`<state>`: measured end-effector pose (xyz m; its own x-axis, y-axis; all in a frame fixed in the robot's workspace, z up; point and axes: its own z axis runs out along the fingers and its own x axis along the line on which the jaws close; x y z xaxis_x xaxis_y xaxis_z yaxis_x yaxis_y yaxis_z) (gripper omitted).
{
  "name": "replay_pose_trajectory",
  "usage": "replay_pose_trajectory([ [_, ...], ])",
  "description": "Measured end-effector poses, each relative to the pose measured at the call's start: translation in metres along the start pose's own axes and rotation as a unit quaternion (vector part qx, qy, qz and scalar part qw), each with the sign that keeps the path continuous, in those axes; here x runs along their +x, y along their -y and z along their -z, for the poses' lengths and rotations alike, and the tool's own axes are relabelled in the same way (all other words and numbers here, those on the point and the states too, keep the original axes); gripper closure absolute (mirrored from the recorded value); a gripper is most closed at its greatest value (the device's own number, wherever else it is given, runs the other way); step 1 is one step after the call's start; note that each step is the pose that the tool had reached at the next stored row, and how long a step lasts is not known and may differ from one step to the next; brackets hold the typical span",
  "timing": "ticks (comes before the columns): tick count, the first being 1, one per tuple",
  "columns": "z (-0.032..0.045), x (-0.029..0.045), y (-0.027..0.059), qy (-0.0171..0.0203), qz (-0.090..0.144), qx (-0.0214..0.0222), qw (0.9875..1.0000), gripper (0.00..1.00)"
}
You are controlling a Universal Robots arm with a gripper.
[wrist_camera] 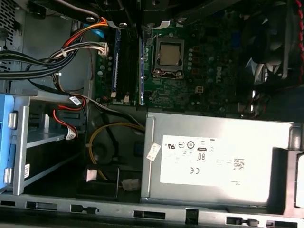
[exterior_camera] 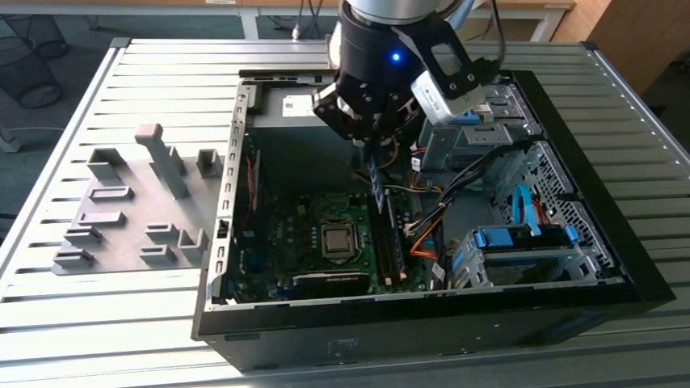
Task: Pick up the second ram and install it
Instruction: 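Insert the second ram into the second slot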
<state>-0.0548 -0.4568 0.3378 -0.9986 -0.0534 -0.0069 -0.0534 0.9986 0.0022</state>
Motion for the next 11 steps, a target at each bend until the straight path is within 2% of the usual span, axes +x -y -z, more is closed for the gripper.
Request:
replay_pose_trajectory([
  [11, -0.0186, -0.0111, 0.0007, -0.0005, -0.011, 0.0001, 0.9999, 0.86],
])
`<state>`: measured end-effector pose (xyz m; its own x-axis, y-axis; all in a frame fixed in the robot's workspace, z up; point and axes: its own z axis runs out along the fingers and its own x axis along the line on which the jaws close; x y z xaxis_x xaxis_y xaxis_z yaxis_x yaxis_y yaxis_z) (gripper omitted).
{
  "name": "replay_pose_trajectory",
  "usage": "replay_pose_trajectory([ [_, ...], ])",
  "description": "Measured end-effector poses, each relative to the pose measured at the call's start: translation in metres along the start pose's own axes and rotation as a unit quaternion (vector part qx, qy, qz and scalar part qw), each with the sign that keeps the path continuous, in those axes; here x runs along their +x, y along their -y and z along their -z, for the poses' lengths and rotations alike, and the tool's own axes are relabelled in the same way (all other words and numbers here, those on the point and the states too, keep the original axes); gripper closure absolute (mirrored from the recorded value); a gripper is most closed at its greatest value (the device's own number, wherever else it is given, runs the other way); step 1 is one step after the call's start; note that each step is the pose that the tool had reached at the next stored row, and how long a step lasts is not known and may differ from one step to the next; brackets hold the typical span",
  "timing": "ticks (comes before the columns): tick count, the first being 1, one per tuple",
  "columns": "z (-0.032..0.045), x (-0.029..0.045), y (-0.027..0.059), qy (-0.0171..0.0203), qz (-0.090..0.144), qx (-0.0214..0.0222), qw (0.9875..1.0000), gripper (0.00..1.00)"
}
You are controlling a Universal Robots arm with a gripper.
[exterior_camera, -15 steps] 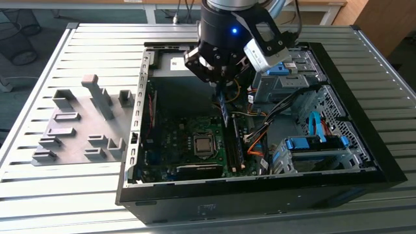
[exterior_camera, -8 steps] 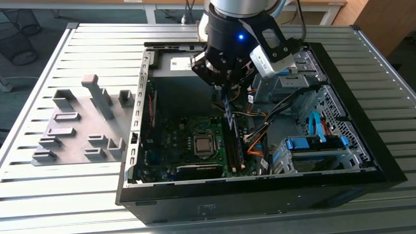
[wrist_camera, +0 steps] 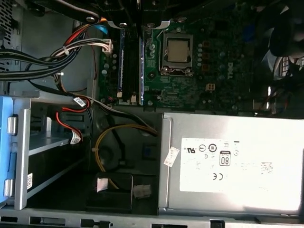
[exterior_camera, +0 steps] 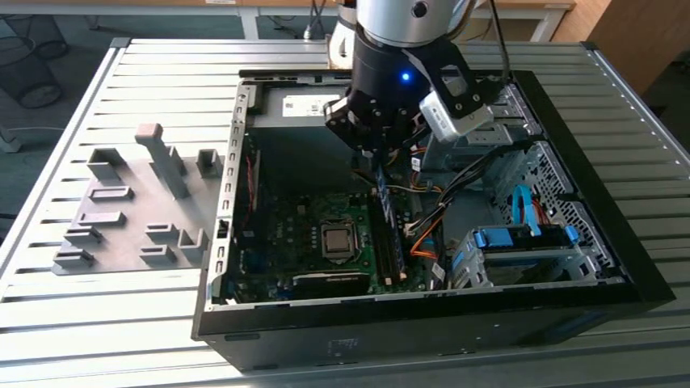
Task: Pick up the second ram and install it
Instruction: 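Insert the second ram into the second slot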
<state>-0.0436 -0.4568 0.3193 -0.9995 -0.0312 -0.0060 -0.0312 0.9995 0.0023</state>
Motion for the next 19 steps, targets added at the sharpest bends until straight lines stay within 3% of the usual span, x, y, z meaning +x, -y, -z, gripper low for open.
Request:
replay_pose_trajectory([
  [4, -0.0056, -0.0008, 0.0000, -0.0001, -0.001, 0.0000, 1.0000, 0.86],
  [16, -0.0065, -0.0009, 0.0000, -0.0001, -0.001, -0.0001, 1.0000, 0.86],
  [19, -0.0116, -0.0011, 0.0000, -0.0005, -0.001, 0.0000, 1.0000, 0.86],
])
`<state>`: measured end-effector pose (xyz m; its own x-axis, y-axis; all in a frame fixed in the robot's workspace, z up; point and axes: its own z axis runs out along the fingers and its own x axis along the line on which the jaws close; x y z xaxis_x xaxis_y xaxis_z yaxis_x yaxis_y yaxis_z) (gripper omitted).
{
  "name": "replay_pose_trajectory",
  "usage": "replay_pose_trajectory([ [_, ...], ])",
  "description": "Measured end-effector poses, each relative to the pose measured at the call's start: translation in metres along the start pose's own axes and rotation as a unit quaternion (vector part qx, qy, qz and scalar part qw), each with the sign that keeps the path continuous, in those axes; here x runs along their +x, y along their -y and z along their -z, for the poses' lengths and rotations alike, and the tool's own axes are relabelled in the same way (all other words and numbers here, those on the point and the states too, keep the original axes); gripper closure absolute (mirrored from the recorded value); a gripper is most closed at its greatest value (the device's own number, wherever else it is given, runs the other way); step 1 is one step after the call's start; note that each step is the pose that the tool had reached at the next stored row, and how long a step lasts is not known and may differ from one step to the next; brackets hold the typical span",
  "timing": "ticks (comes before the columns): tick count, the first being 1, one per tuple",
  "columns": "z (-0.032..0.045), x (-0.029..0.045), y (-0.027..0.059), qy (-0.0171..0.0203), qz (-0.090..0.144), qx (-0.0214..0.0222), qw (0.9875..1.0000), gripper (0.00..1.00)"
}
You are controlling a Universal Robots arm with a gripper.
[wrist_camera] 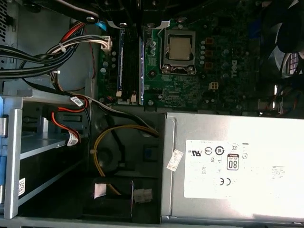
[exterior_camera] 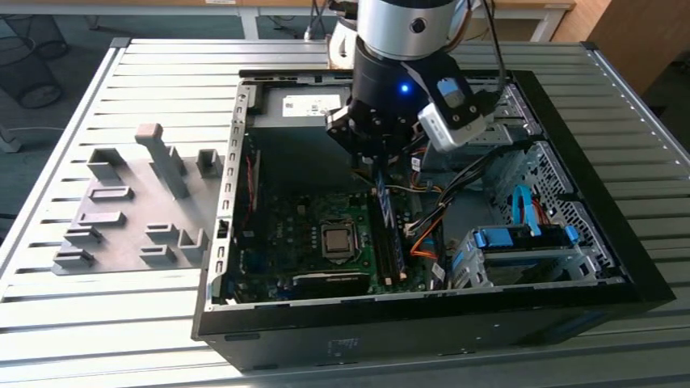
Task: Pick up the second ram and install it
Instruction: 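Insert the second ram into the second slot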
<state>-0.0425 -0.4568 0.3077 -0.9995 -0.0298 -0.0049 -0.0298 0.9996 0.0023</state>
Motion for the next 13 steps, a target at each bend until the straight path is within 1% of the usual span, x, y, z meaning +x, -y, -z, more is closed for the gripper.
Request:
replay_pose_trajectory([
  [2, -0.0035, -0.0003, 0.0008, -0.0003, 0.000, -0.0001, 1.0000, 0.86],
  [5, -0.0079, -0.0014, 0.0054, -0.0010, 0.000, -0.0012, 1.0000, 0.86],
  [13, -0.0225, -0.0107, 0.0070, -0.0011, -0.001, -0.0015, 1.0000, 0.86],
])
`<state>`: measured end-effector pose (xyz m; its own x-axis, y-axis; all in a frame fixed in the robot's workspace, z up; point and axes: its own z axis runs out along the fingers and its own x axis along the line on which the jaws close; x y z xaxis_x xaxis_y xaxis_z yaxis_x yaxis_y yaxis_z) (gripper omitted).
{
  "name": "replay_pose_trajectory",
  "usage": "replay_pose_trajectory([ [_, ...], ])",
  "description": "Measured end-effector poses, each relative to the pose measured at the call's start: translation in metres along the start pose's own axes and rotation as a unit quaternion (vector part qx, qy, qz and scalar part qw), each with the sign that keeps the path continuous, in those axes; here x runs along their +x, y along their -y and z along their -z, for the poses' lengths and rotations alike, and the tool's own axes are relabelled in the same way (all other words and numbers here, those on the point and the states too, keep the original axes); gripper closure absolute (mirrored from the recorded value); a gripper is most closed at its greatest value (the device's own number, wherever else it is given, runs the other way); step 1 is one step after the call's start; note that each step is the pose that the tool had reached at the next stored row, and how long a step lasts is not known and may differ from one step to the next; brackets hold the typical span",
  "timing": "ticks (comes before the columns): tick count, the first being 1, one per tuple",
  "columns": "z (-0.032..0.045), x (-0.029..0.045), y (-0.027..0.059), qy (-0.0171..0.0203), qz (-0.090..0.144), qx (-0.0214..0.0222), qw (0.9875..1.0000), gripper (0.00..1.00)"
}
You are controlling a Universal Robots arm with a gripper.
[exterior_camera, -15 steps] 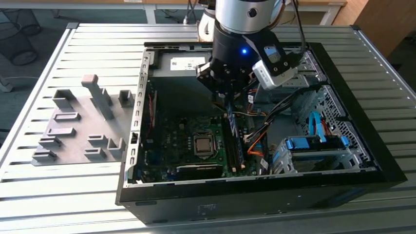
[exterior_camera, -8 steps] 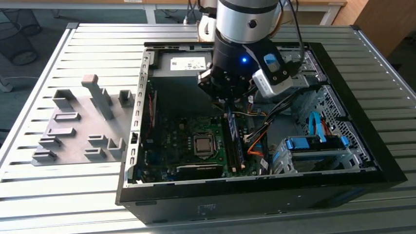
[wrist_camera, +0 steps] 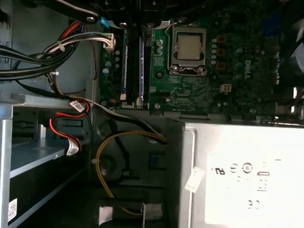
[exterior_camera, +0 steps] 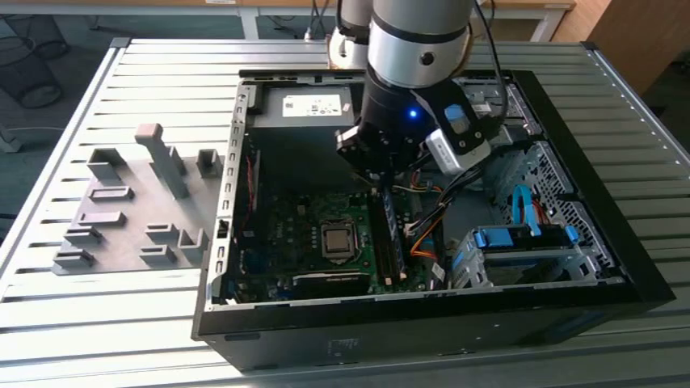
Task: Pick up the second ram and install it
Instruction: 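Insert the second ram into the second slot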
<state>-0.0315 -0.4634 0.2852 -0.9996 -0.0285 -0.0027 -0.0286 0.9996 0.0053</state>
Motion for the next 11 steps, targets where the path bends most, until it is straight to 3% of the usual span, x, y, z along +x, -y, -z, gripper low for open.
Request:
replay_pose_trajectory([
  [11, -0.0196, 0.0001, 0.0074, 0.0001, -0.018, 0.0001, 0.9998, 0.86],
])
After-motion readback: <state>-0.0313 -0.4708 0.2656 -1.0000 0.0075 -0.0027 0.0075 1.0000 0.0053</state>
